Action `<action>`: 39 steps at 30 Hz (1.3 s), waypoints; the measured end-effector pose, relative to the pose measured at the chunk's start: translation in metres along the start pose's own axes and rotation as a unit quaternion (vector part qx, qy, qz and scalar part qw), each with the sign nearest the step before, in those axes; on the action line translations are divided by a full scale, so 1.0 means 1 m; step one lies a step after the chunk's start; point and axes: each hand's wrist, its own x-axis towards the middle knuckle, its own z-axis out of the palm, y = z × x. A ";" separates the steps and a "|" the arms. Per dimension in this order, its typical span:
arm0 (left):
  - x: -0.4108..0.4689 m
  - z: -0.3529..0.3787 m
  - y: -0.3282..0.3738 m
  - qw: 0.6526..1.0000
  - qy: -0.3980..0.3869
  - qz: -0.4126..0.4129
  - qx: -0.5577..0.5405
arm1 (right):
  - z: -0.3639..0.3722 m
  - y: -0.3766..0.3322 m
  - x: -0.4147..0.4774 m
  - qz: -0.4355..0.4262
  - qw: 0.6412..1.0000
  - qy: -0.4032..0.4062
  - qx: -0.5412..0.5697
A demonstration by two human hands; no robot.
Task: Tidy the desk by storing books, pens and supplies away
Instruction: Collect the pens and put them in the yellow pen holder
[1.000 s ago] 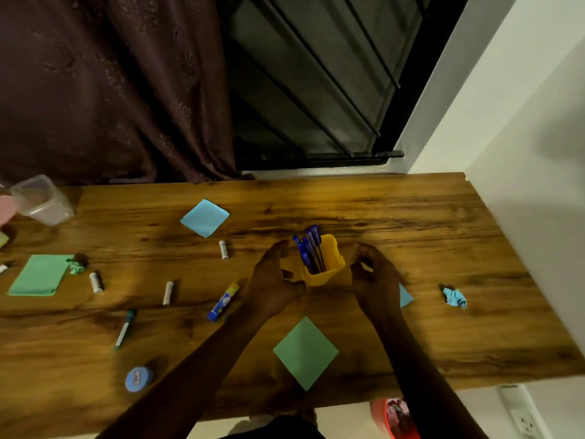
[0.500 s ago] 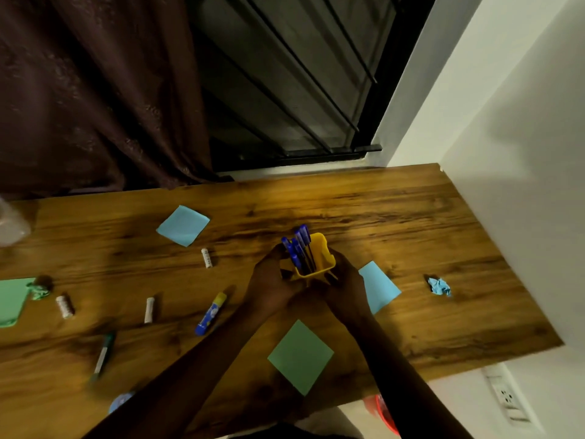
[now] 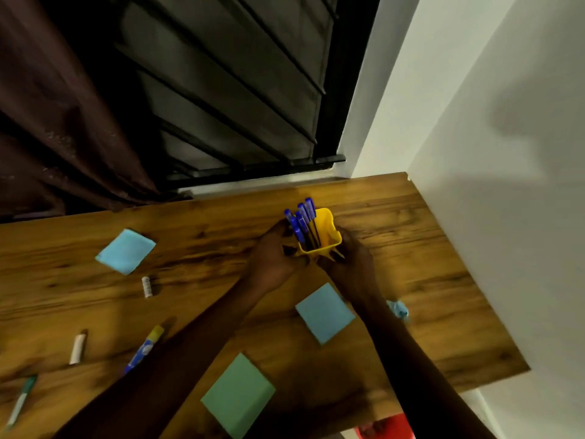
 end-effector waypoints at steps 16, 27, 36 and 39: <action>0.166 0.160 0.073 0.999 -0.032 0.008 -0.018 | -0.164 0.061 0.151 -0.005 1.000 -0.001 -0.026; 0.228 0.206 0.069 0.999 -0.041 -0.034 0.004 | -0.192 0.092 0.203 0.035 0.998 0.037 -0.048; 0.240 0.215 0.063 0.998 -0.048 -0.046 0.011 | -0.191 0.105 0.211 0.052 0.997 0.049 -0.036; 0.238 0.215 0.063 0.998 -0.048 -0.046 0.014 | -0.190 0.105 0.210 0.045 0.998 0.046 -0.026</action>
